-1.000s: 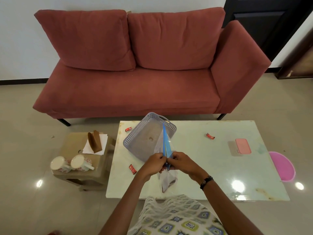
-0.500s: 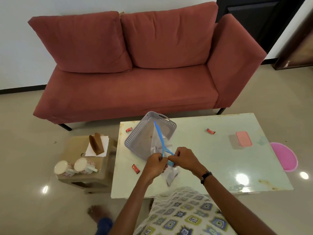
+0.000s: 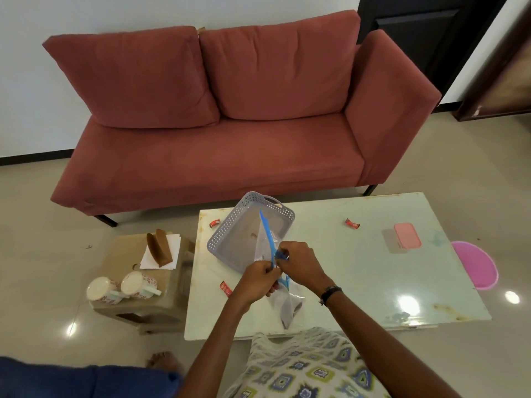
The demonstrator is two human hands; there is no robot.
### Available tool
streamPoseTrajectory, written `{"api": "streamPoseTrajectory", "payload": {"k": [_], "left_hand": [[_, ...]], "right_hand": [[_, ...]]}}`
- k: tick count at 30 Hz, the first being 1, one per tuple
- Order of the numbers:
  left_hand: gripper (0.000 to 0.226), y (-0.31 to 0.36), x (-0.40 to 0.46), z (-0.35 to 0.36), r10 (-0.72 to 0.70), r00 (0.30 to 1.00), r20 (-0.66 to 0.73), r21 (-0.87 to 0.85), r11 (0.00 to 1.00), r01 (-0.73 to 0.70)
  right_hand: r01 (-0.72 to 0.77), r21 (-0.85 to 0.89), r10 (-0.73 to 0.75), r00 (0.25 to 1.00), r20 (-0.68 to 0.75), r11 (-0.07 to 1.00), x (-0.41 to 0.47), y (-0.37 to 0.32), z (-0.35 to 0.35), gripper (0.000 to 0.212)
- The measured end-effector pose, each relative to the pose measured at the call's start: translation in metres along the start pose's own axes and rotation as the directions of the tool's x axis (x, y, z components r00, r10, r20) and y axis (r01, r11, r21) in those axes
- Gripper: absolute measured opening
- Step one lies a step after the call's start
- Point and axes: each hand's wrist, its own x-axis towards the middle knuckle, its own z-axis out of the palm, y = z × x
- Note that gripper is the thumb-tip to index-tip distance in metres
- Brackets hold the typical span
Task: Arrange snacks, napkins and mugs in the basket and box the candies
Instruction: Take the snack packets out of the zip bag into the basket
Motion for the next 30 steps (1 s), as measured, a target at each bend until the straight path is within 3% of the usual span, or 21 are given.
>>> {"api": "streamPoseTrajectory", "payload": {"k": [4,7,9,14,17,30], "left_hand": [[0.026,0.001,0.003,-0.004,-0.006,0.998,-0.067,0.15,0.989,0.016],[0.025,0.004,0.009,-0.002,0.079,0.981,-0.177,0.292,0.956,-0.024],[0.03,0.005,0.013,-0.003,0.11,0.978,-0.177,0.354,0.935,-0.041],[0.019,0.006,0.014,-0.012,-0.018,0.999,0.043,0.182,0.983,0.01],[0.015,0.005,0.013,-0.012,-0.029,0.994,0.102,0.157,0.988,0.012],[0.018,-0.007,0.015,-0.01,0.064,0.998,-0.012,0.069,0.996,-0.063]], "right_hand": [[0.017,0.007,-0.017,1.0,-0.003,1.0,-0.007,0.002,0.001,0.01],[0.045,-0.009,-0.045,0.999,0.016,0.999,-0.012,-0.001,0.002,0.011],[0.047,-0.026,-0.047,0.999,0.017,0.999,-0.013,0.0,0.002,0.011],[0.029,-0.02,-0.029,0.999,0.025,0.999,-0.015,0.006,0.003,0.012],[0.029,-0.031,-0.028,0.999,0.03,0.999,-0.015,0.007,0.004,0.013],[-0.037,-0.018,0.037,0.999,-0.025,0.999,-0.017,0.006,0.004,0.007]]}}
